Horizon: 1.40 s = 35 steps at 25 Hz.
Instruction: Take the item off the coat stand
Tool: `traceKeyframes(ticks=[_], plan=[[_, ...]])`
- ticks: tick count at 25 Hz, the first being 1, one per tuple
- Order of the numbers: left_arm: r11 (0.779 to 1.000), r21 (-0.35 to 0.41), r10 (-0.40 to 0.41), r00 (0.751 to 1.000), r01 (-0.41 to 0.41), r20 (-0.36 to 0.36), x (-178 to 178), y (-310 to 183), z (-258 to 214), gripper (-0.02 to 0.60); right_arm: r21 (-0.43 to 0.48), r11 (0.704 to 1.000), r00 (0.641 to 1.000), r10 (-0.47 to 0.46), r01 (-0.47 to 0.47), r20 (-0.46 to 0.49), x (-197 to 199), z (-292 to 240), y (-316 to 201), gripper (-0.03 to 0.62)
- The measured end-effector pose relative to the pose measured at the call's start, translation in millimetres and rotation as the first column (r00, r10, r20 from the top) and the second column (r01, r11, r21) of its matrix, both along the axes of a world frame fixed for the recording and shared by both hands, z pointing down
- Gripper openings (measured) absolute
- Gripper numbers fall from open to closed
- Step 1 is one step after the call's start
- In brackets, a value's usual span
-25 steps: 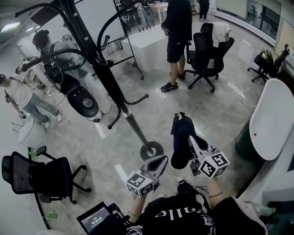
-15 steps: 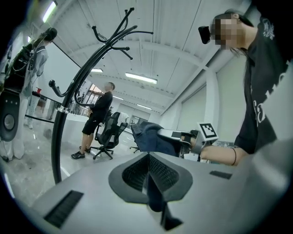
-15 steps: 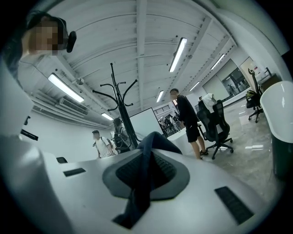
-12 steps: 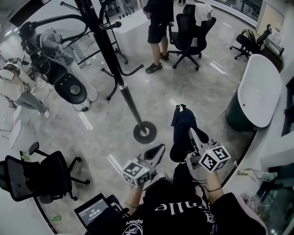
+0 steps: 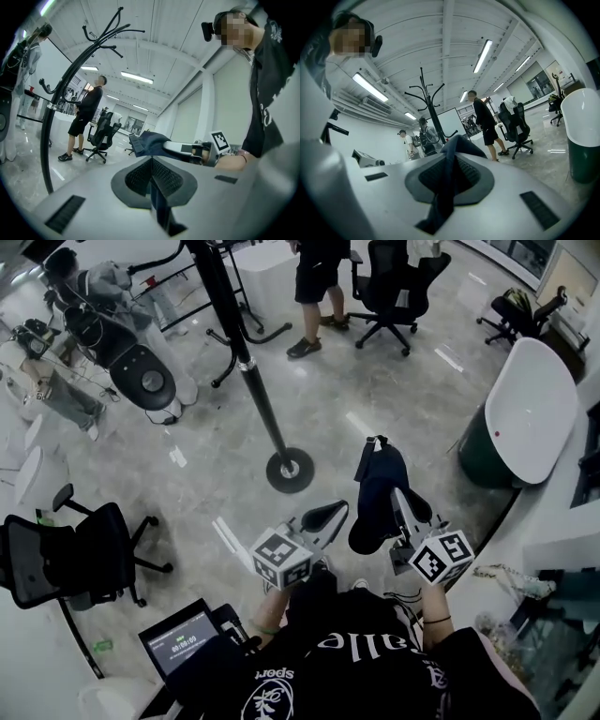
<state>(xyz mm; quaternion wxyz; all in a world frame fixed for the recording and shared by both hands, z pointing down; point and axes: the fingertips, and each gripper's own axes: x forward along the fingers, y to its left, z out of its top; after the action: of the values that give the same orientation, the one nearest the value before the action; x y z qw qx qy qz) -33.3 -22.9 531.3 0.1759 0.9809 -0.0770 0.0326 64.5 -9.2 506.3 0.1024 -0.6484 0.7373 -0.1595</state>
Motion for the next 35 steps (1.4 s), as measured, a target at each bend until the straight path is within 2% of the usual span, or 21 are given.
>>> traceKeyframes(ticks=[4, 9, 15, 23, 29, 35], plan=[[1.0, -0.001, -0.017, 1.0, 0.017, -0.002, 10, 22, -7, 0.005, -0.016, 0.999, 0.999, -0.033, 0.033, -0.001, 0, 6, 25, 0.038], [0.999, -0.012, -0.033, 0.999, 0.034, 0.04, 27, 75, 5, 0.005, -0.042, 0.997, 0.998, -0.059, 0.06, 0.019, 11, 22, 79, 0.038], [0.999, -0.019, -0.033, 0.999, 0.033, 0.031, 45, 112, 11, 0.005, -0.066, 0.993, 0.996, -0.093, 0.093, -0.005, 22, 31, 114, 0.038], [0.998, 0.001, -0.055, 0.998, 0.055, 0.029, 48, 117, 2, 0.005, -0.052, 0.992, 0.994, -0.113, 0.113, 0.007, 23, 31, 120, 0.038], [0.998, 0.011, -0.057, 0.996, 0.057, 0.063, 44, 116, 7, 0.005, -0.047, 0.993, 0.994, -0.107, 0.108, 0.023, 21, 34, 122, 0.038], [0.998, 0.013, -0.065, 0.995, 0.065, 0.069, 48, 103, 0, 0.005, -0.051, 0.992, 0.993, -0.112, 0.113, 0.02, 23, 29, 111, 0.038]])
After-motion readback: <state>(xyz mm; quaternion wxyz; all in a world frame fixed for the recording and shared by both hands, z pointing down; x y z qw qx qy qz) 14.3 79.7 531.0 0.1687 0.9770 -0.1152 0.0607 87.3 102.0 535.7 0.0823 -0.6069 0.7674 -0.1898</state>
